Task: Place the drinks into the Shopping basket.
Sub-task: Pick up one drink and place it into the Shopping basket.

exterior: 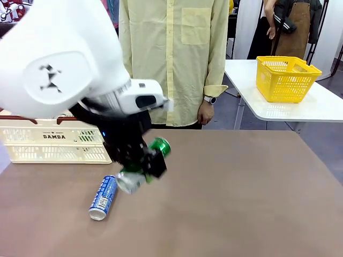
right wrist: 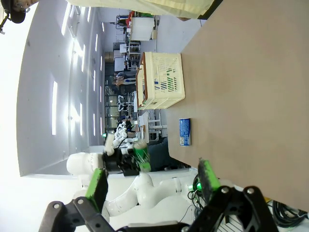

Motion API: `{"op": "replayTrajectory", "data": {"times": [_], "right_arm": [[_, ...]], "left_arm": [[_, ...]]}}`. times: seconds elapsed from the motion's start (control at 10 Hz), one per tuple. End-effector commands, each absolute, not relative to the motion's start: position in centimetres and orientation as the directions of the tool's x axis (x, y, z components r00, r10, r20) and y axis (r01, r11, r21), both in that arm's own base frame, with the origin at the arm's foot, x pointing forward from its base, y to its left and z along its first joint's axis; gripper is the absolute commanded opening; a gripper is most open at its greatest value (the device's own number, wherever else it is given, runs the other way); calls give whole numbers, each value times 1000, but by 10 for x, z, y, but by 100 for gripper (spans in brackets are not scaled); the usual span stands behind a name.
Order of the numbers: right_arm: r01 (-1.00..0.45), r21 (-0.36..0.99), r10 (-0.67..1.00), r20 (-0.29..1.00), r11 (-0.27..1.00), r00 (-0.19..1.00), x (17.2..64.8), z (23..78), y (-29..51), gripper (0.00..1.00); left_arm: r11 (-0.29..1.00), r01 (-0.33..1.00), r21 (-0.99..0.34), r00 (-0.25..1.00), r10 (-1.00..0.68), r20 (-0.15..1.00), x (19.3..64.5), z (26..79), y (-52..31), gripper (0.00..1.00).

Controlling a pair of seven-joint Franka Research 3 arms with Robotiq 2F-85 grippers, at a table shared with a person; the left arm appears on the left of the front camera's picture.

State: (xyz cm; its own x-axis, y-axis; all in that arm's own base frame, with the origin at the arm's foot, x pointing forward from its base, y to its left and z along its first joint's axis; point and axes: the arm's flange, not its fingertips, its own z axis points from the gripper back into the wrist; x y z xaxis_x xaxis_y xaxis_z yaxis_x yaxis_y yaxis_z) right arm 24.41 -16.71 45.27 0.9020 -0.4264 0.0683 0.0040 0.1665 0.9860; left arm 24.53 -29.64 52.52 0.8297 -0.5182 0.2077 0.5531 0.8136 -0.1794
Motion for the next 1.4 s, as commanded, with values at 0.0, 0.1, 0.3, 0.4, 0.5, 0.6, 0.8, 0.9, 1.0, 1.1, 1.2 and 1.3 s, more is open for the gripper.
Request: {"op": "replayTrajectory", "data": {"times": [0.0,0.1,0.3,0.4,0.5,0.6,0.8,0.9,1.0,1.1,1.2,1.3], "right_arm": [[6,990,-436,57,143,898,247,459,-167,100],[6,990,-436,57,143,898,247,459,-167,100],[6,990,-436,57,143,898,247,459,-167,100],[6,990,-436,57,143,898,247,459,-167,100],[6,990,-436,57,143,898,247,459,-167,100],[6,990,-436,57,143,898,247,459,-167,100],[6,990,-436,57,143,898,247,459,-167,100],[6,990,-436,57,143,898,247,459,-167,100],[6,990,-436,57,143,898,247,459,-167,100],[6,990,-436,57,143,898,247,459,-167,100],[6,990,-436,57,143,898,247,459,-167,100],[6,990,-436,57,143,898,247,459,-167,100]], "left_arm": [[918,332,-218,912,-253,324,304,576,-233,0],[947,216,-236,924,-121,362,335,591,-202,0],[974,-24,-225,912,114,395,397,614,-144,0],[980,-65,-186,903,137,407,426,616,-124,0],[982,-55,-178,917,121,380,450,609,-114,0],[990,-33,-138,925,82,372,467,601,-107,0],[983,-51,-175,913,117,390,455,597,-88,0],[983,-51,-175,913,117,390,455,597,-88,0],[983,-51,-175,913,117,390,455,597,-88,0],[983,-51,-175,913,117,390,455,597,-88,0],[983,-51,-175,913,117,390,455,597,-88,0],[987,-38,-157,919,97,382,463,595,-90,0]]}}
